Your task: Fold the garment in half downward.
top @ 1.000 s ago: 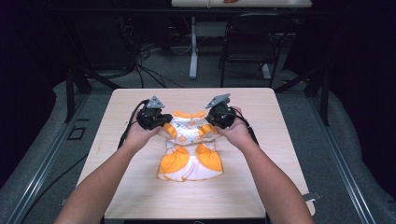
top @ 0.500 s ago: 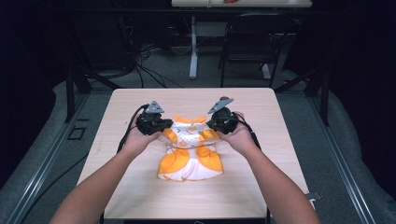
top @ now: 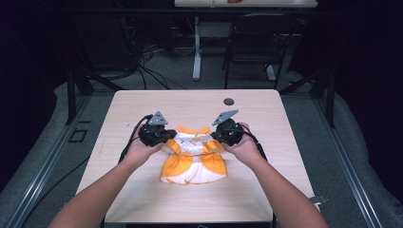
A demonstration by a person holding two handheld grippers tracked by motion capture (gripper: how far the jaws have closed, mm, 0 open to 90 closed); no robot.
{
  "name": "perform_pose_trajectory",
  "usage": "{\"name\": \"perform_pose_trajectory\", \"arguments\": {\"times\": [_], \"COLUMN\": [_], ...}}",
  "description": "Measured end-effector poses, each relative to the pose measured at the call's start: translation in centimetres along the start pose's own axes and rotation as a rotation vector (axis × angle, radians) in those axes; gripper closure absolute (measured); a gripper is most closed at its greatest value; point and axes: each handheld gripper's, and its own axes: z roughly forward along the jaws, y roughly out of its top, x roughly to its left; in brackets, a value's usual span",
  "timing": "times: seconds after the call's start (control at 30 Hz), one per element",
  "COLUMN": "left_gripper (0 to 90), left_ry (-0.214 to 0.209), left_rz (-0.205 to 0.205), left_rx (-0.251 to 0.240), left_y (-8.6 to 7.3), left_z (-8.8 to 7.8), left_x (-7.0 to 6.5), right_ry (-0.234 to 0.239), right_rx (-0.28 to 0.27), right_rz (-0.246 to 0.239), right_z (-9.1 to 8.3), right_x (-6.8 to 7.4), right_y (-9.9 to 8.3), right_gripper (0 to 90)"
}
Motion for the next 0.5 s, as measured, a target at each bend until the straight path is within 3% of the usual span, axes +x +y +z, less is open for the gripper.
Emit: {"name": "perform_pose_trajectory", "arguments": {"times": [0.3,0.5], "left_gripper": [85.3,84.6], "left_ry": [-0.035,-0.051], "left_rz": [0.015,0.031], "left_rx": [0.008,0.016], "left_y": [-1.9,-2.8], "left_z": [0.0,0.0], "left_x": [-1.1,-1.9], "right_ry": [0.023,0.045], "right_rx": [0.011,0.005], "right_rz": [-0.037,-0.031], "right_z": [0.0,0.1], "right_x": [1.6,2.5], "right_y": [-1.5,-2.1], "right_gripper": [88.9,88.8]}}
